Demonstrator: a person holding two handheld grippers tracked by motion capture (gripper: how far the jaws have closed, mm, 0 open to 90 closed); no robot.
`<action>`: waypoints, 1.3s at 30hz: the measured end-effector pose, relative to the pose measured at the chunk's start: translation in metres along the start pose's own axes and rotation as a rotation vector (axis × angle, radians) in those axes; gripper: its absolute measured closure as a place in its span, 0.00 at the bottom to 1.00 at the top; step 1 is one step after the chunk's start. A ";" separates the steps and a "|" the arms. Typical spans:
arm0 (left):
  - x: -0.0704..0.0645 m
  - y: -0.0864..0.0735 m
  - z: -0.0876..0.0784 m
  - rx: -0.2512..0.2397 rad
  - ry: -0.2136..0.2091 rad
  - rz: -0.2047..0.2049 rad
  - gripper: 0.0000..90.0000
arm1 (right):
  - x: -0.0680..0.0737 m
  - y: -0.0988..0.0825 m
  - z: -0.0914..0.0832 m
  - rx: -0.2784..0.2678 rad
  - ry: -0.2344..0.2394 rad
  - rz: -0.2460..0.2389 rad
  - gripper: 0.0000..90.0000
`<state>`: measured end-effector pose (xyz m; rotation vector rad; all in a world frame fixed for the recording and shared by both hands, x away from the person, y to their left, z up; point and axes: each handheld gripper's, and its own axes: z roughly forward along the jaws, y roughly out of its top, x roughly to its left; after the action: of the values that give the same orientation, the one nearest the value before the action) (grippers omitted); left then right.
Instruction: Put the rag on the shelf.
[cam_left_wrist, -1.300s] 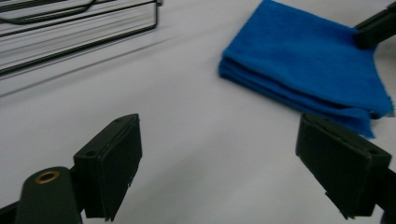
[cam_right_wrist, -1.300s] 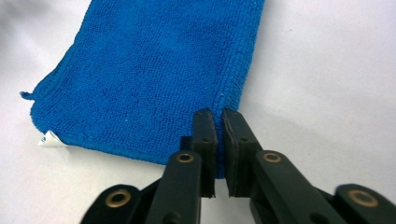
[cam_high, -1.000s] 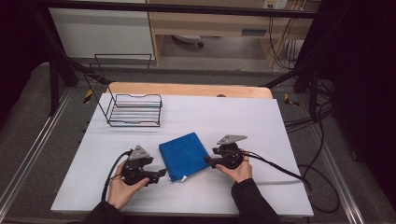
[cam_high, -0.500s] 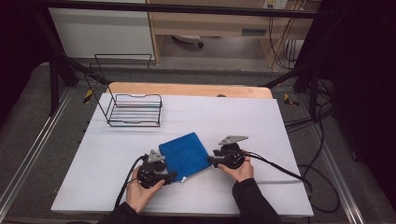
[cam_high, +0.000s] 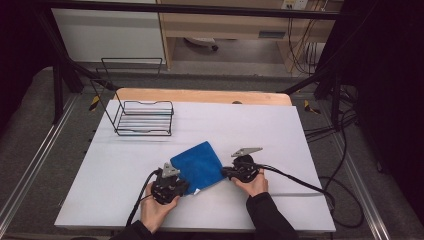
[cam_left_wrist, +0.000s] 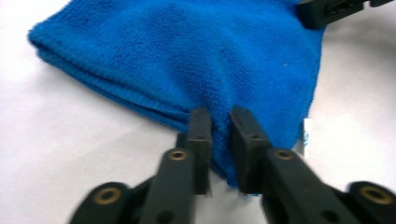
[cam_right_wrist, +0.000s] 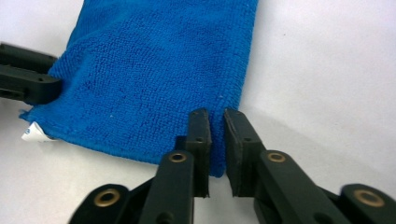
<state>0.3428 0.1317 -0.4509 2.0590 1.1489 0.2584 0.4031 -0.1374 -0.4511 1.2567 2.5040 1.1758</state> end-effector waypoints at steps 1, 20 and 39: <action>0.000 0.000 0.000 0.002 -0.006 0.006 0.91 | 0.000 0.000 0.000 0.001 0.002 0.002 0.94; 0.035 0.009 -0.027 0.118 -0.085 0.119 0.95 | 0.040 -0.008 -0.012 0.011 0.070 0.157 0.96; 0.047 0.015 -0.035 0.130 -0.129 0.177 0.94 | 0.041 -0.013 0.006 -0.032 0.036 0.050 0.90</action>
<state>0.3619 0.1829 -0.4244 2.2601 0.9282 0.1363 0.3700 -0.1091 -0.4546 1.3093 2.4819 1.2550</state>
